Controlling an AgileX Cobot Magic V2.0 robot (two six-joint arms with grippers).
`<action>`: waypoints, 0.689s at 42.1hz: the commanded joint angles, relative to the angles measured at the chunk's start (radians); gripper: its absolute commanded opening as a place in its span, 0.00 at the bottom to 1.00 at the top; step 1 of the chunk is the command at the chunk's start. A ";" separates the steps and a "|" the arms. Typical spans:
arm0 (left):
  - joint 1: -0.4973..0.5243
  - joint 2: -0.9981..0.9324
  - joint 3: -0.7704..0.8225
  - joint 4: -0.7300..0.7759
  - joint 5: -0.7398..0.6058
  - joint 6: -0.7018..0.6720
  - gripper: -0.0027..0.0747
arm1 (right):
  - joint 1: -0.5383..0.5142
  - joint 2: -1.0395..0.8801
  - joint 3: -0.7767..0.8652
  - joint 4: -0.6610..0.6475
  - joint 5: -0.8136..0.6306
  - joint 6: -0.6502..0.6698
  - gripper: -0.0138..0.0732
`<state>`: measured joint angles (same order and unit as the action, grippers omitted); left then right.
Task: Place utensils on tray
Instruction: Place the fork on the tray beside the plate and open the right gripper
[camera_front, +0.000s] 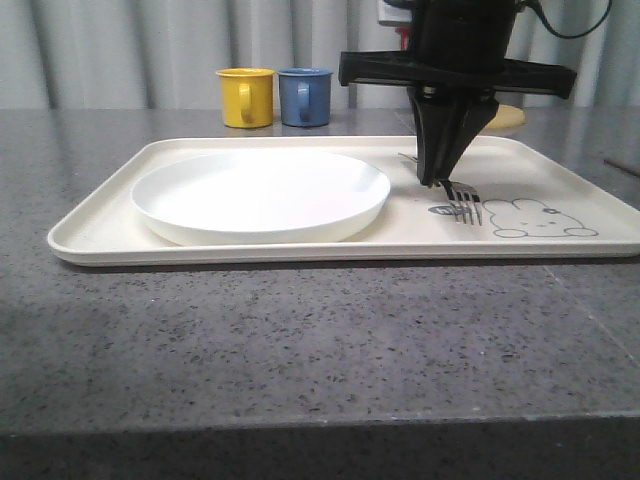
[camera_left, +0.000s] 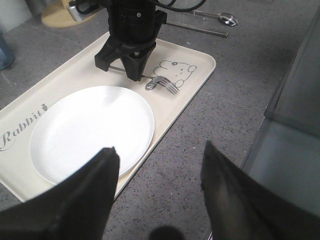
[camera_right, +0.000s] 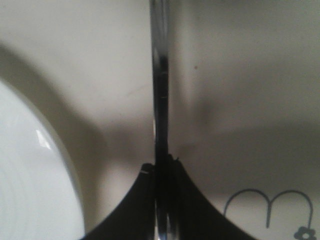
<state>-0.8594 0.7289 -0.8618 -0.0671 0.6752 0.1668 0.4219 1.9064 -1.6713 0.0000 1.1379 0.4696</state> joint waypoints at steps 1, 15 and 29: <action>-0.009 0.000 -0.026 -0.004 -0.079 -0.011 0.52 | 0.000 -0.051 -0.038 -0.016 -0.028 0.032 0.15; -0.009 0.000 -0.026 -0.004 -0.079 -0.011 0.52 | -0.001 -0.033 -0.038 -0.016 -0.055 0.035 0.38; -0.009 0.000 -0.026 -0.004 -0.079 -0.011 0.52 | -0.001 -0.038 -0.038 -0.016 -0.052 0.035 0.40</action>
<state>-0.8594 0.7289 -0.8618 -0.0671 0.6752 0.1668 0.4219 1.9256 -1.6770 -0.0071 1.1055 0.5067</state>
